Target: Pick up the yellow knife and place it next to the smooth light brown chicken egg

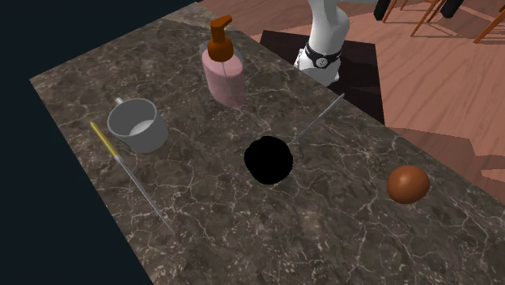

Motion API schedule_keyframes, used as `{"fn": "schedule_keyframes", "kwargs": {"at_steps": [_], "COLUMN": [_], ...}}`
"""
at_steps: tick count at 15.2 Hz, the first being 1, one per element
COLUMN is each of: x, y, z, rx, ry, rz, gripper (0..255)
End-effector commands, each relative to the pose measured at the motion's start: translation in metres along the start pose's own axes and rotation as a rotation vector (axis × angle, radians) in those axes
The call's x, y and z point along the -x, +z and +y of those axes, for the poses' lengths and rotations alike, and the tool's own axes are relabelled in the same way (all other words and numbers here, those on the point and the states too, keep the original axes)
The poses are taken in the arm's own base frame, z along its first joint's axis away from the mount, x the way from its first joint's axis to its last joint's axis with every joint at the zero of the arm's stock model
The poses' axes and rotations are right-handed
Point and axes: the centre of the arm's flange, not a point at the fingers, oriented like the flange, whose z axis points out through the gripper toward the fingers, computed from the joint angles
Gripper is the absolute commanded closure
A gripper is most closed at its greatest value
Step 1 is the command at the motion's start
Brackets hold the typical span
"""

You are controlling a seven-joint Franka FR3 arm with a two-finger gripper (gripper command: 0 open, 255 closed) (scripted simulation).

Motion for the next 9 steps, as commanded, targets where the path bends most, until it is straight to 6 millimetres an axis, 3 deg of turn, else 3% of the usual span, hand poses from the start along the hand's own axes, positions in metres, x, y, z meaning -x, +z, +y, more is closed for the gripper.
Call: {"fn": "schedule_keyframes", "kwargs": {"at_steps": [1, 9], "x": [0.0, -0.003], "y": [0.0, 0.035], "z": [0.0, 0.098], "rx": [0.0, 0.01], "ry": [0.0, -0.152], "rz": [0.0, -0.017], "gripper": [0, 0]}}
